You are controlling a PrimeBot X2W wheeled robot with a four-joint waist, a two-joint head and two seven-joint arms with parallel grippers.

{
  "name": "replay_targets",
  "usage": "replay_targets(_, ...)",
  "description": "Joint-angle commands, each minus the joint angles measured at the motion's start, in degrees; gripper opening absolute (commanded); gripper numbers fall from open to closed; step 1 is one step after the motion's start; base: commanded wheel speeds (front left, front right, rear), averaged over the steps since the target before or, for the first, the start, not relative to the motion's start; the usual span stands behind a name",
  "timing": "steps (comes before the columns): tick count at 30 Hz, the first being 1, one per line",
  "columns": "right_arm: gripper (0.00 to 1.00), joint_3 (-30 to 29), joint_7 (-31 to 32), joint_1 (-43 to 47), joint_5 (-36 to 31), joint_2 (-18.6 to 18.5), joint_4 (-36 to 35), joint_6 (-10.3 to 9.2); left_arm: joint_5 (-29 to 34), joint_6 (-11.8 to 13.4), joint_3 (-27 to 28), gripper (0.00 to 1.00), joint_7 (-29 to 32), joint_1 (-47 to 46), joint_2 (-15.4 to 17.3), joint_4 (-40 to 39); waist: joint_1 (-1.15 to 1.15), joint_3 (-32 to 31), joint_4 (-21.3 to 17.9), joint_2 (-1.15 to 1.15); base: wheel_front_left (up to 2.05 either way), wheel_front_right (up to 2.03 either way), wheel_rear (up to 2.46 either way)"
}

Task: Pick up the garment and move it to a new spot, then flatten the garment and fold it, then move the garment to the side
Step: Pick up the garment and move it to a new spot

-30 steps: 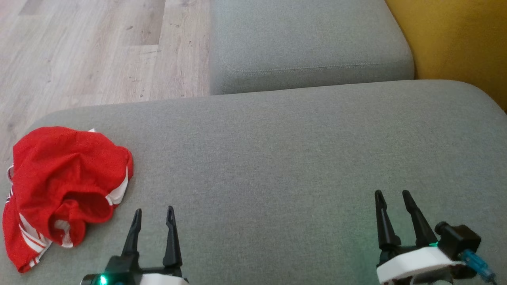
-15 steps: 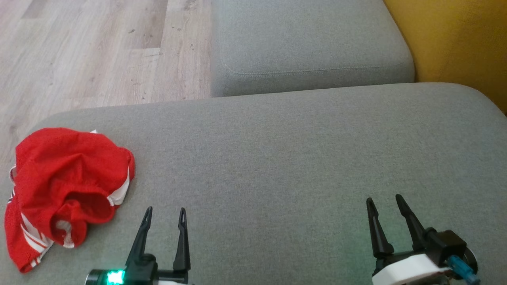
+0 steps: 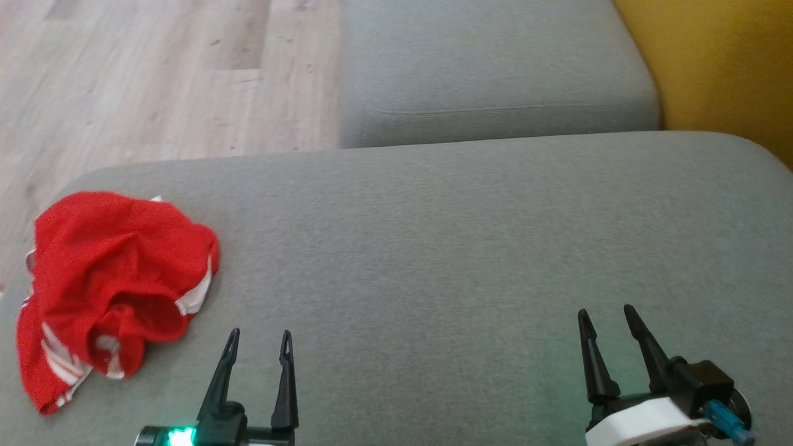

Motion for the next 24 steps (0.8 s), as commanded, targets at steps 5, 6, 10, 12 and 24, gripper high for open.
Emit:
replay_targets(5, 1.00, 1.4, -0.7, -1.2, 0.7, -0.6, -2.0, -0.04, 0.1, 0.6, 2.0, 1.00, -0.5, -3.1, 0.1, -1.5, 0.00, 0.7, 5.3, 0.00, 0.00, 0.00, 0.00)
replay_targets(6, 1.00, 1.4, -0.7, -1.2, 0.8, -0.6, -2.0, -0.04, 0.1, 0.6, 2.0, 1.00, -0.5, -3.2, 0.1, -1.5, 0.00, 0.9, 6.6, 0.00, 0.00, 0.00, 0.00)
replay_targets(10, 1.00, 1.6, -0.7, -1.2, 1.0, -0.6, -2.0, -0.04, 0.2, 0.8, 2.4, 1.00, -0.5, -3.4, 0.1, -1.6, 0.00, 1.3, 11.7, 0.00, 0.00, 0.00, 0.00)
replay_targets(12, 1.00, 1.7, -0.7, -1.3, 1.2, -0.6, -2.0, -0.04, 0.3, 1.0, 2.8, 1.00, -0.5, -3.4, 0.1, -1.7, 0.00, 1.6, 14.2, 0.00, 0.00, 0.00, 0.00)
replay_targets(24, 1.00, 1.7, -0.7, -2.9, 0.9, -0.6, -2.3, -0.04, 0.4, 2.2, 4.7, 1.00, -0.5, -3.4, 0.1, -3.2, 0.00, 3.4, 24.1, 0.00, 0.00, 0.00, 0.00)
